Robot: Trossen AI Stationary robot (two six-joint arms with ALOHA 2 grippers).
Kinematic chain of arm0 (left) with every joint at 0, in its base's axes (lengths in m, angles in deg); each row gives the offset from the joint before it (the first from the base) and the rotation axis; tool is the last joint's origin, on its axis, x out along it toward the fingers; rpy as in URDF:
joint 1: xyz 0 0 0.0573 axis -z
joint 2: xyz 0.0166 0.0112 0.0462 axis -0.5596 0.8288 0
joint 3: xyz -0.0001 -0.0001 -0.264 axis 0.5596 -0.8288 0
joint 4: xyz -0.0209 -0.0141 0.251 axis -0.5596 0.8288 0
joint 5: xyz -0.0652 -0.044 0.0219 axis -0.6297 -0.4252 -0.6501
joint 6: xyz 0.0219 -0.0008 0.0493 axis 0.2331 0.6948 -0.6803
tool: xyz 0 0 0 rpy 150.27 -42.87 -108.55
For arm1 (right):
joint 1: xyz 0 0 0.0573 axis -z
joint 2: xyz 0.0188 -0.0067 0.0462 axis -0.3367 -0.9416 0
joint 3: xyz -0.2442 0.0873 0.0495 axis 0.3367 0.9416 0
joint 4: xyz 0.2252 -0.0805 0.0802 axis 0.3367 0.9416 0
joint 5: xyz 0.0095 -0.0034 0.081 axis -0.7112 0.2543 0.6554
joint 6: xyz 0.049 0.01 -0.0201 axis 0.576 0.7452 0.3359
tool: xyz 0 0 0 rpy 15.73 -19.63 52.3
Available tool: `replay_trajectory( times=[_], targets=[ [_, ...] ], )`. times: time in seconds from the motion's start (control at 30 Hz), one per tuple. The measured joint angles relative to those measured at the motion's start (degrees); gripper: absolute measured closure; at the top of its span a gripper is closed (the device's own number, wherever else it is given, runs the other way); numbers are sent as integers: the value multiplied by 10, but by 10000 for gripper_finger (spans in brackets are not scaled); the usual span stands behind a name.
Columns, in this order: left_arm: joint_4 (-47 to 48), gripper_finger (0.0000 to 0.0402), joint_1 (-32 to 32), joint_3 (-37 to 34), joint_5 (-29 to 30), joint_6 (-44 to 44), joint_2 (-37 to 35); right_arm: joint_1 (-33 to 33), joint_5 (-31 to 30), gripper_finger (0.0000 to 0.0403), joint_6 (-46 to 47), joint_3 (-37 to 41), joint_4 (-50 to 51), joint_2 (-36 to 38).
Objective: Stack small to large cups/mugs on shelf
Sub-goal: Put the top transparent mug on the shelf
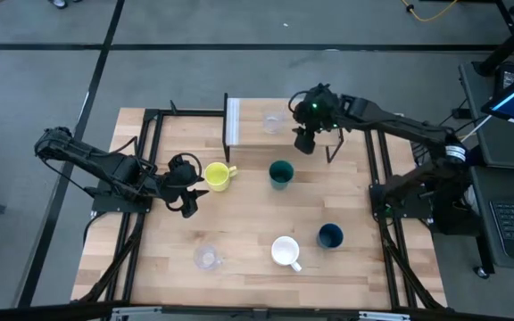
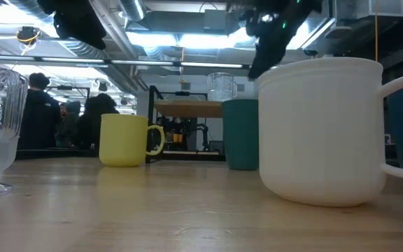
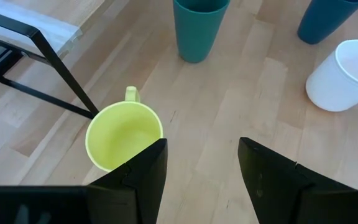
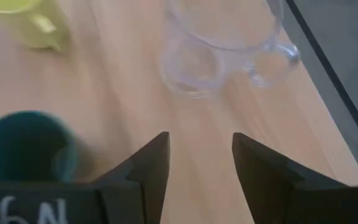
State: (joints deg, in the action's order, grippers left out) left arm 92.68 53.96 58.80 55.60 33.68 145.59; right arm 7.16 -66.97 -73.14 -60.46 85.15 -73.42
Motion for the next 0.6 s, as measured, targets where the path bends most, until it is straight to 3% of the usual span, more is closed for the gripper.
replay_trajectory(
  times=[0.2,0.6],
  targets=[
    [0,210,0,0,0,0,0,32,17,226,-1,27,-70,-32],
    [0,210,0,0,4,0,0,21,31,226,-24,26,-151,-96]
  ],
)
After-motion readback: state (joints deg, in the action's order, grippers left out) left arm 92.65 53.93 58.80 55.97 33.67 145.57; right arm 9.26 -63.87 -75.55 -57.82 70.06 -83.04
